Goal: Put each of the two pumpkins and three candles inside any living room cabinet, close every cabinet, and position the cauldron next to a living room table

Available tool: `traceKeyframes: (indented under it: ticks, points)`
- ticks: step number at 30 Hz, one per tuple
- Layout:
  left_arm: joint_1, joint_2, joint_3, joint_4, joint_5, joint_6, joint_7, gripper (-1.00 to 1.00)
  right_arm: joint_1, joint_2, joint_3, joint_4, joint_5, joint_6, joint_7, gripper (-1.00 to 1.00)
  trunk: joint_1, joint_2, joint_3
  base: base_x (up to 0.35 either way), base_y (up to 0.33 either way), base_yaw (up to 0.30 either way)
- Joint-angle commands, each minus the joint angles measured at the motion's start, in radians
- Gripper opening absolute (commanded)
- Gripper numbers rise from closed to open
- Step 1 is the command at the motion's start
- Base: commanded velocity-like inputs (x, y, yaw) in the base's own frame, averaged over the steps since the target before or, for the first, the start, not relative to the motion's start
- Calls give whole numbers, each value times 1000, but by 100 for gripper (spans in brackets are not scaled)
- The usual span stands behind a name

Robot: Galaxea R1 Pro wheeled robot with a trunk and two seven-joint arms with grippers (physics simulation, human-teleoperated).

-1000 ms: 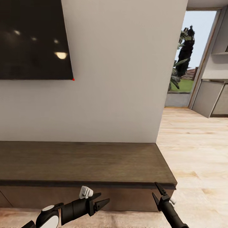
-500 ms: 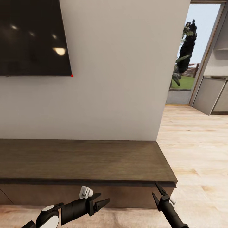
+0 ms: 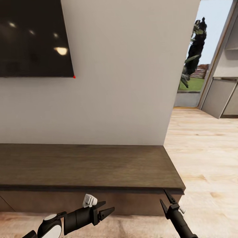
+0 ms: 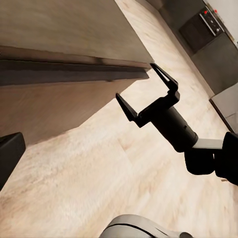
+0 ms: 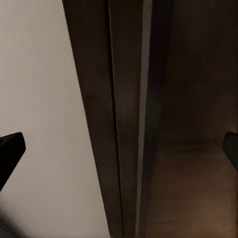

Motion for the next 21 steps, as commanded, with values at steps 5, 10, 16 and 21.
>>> traceKeyframes:
  ticks: [5, 10, 16, 21]
  points:
    - [-1, 1, -1, 0, 11, 6, -1, 100, -1, -1, 3, 3, -10, 10, 7, 100, 2, -1, -17, 0, 0, 0]
    - [-1, 1, -1, 0, 11, 6, -1, 100, -1, -1, 3, 2, -10, 10, 12, 100, 2, -2, -20, 0, 0, 0]
    - [-1, 1, -1, 0, 11, 5, -1, 100, -1, -3, 4, 2, -9, 11, 38, 100, 3, -2, -32, 0, 0, 0]
    - [-1, 1, -1, 0, 11, 5, -1, 100, -1, -7, 5, 0, -6, 11, 47, 100, 4, -3, -40, 0, 0, 0]
